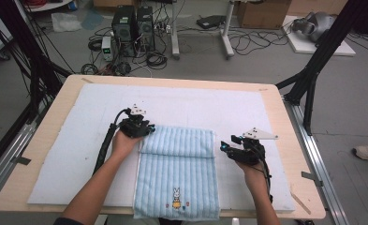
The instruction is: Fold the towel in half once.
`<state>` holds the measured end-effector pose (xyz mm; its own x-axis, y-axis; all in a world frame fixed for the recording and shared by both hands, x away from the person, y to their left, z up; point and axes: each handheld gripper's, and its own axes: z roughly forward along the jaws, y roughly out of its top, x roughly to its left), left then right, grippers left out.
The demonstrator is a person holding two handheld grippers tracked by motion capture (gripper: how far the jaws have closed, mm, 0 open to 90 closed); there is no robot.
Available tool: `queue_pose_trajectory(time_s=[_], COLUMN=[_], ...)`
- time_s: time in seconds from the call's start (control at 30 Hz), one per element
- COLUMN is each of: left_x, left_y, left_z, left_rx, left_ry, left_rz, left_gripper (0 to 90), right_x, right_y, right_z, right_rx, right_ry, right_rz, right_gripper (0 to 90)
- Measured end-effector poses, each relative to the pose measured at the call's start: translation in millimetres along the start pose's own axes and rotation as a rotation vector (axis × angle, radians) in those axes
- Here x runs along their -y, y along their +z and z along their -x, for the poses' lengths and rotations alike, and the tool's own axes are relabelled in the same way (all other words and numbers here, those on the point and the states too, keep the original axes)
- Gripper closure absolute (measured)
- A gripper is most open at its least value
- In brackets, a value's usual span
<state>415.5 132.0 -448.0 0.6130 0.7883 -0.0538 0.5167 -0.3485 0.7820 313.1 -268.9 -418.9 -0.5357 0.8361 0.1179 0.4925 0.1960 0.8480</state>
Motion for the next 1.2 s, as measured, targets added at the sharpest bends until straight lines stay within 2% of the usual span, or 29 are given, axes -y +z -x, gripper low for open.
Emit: queue_pose_trajectory(time_s=[0.03, 0.13, 0.17, 0.3, 0.4, 0.5, 0.57, 0.7, 0.83, 0.87, 0.9, 0.97, 1.03, 1.13, 1.2], left_x=[0.6, 0.5, 0.2, -1.7, -3.1, -3.4, -3.3, -1.8, -4.0, -4.6, -5.0, -6.2, -8.2, -11.0, -12.3], left_y=[-0.6, -3.7, -5.6, -14.0, -18.9, -20.0, -19.5, -18.4, -24.0, -25.8, -27.6, -31.8, -37.9, -47.7, -54.1], left_z=[0.6, -1.7, -2.4, -3.9, -5.8, -7.1, -7.9, -10.7, -10.8, -11.0, -11.0, -10.6, -8.5, -6.6, -5.0], left_rx=[-0.002, 0.023, 0.026, 0.053, 0.074, 0.093, 0.095, 0.104, 0.114, 0.118, 0.122, 0.129, 0.129, 0.137, 0.156], left_ry=[0.009, -0.021, -0.017, -0.055, -0.068, -0.075, -0.081, -0.097, -0.096, -0.096, -0.098, -0.101, -0.092, -0.085, -0.091], left_rz=[0.004, 0.013, 0.019, 0.080, 0.102, 0.117, 0.124, 0.122, 0.140, 0.144, 0.151, 0.156, 0.168, 0.191, 0.199], left_gripper=[82.3, 83.7, 83.8, 84.0, 84.0, 83.8, 83.9, 83.9, 84.0, 84.0, 84.0, 84.0, 84.0, 84.0, 84.0], right_x=[0.0, 0.1, -0.2, -5.1, -11.7, -21.9, -27.7, -36.2, -37.2, -37.4, -38.0, -39.5, -43.0, -49.4, -52.0], right_y=[0.6, 3.0, 4.7, 13.5, 21.4, 38.8, 53.7, 84.0, 102.5, 102.0, 101.3, 99.1, 93.6, 81.0, 72.2], right_z=[-0.3, -0.1, 0.6, 5.7, 9.0, 16.1, 18.5, 16.1, 9.3, 7.7, 8.0, 4.6, 0.2, -5.2, -6.9], right_rx=[0.004, 0.010, 0.023, 0.017, 0.024, 0.027, 0.010, -0.004, -0.001, 0.015, -0.005, 0.015, 0.031, 0.044, 0.041], right_ry=[-0.004, -0.007, -0.017, 0.033, 0.057, 0.079, 0.094, 0.058, -0.020, -0.045, -0.065, -0.108, -0.136, -0.155, -0.142], right_rz=[-0.002, -0.010, -0.014, -0.009, -0.010, -0.041, -0.080, -0.175, -0.256, -0.260, -0.260, -0.259, -0.228, -0.171, -0.152], right_gripper=[44.9, 45.0, 45.3, 45.2, 44.4, 44.6, 45.1, 50.4, 70.1, 79.1, 82.6, 83.5, 83.6, 83.3, 83.0])
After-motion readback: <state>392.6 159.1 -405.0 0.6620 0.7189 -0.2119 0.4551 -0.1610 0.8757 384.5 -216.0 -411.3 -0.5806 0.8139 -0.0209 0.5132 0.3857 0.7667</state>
